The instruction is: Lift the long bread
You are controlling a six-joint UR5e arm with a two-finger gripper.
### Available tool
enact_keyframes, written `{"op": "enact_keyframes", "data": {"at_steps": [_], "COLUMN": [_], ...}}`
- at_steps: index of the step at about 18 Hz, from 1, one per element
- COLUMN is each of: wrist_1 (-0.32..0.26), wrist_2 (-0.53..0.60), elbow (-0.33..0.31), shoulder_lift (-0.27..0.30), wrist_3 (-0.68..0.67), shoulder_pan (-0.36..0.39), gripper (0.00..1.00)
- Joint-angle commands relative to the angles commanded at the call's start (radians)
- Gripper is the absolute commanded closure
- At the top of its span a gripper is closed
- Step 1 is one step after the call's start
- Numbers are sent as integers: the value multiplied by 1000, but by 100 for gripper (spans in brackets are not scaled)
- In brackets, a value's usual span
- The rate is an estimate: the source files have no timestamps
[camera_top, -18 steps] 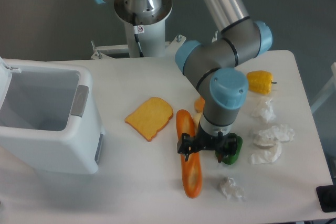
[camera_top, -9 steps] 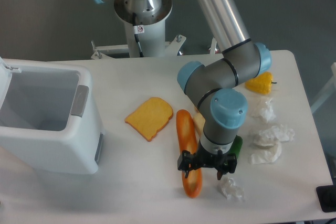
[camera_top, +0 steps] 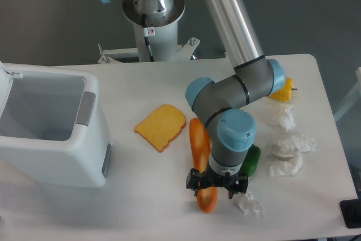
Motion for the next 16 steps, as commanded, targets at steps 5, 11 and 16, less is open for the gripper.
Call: {"op": "enact_keyframes", "data": {"at_steps": [5, 11, 16], "wrist_1": [2, 3, 12], "wrist_2": [0, 2, 3], "elbow": [15, 18, 18], "shoulder_lift": [-12, -26, -38], "wrist_3": [5, 6, 25], "shoulder_pan": [-2, -2, -3], "gripper": [0, 0, 0]}}
